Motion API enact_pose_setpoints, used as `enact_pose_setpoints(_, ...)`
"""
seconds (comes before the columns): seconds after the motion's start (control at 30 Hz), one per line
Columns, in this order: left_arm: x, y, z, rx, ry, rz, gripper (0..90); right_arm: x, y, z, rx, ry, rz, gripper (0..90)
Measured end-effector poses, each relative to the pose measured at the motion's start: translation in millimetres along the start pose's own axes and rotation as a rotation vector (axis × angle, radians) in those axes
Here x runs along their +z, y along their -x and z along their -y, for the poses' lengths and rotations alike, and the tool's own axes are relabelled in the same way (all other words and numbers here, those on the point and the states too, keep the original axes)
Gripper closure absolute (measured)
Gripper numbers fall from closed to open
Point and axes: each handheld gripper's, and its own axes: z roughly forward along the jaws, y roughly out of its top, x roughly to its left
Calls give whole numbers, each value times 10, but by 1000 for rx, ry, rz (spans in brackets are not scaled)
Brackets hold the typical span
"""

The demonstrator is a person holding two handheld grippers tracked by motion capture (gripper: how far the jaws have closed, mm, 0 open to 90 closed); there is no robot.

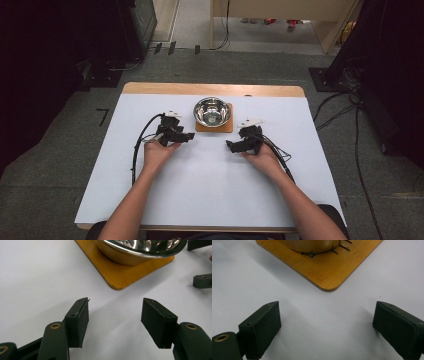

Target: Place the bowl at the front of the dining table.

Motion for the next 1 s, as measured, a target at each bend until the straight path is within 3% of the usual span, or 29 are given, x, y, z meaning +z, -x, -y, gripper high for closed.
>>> enact_pose_setpoints(0.27,18,66,102,16,-22,-5,392,0,0,0,1,0,0,73)
enact_pose_setpoints(0.53,-9,85,164,19,-5,-15,396,0,0,0,0,0,0,73)
enact_pose_setpoints(0.73,0,154,234,90,16,-53,374,0,0,0,0,0,0,73)
enact_pose_setpoints(0.9,7,178,270,115,35,-71,368,0,-1,0,0,0,0,73)
enact_pose_setpoints(1.0,12,192,306,152,50,-78,365,0,-1,0,0,0,0,73)
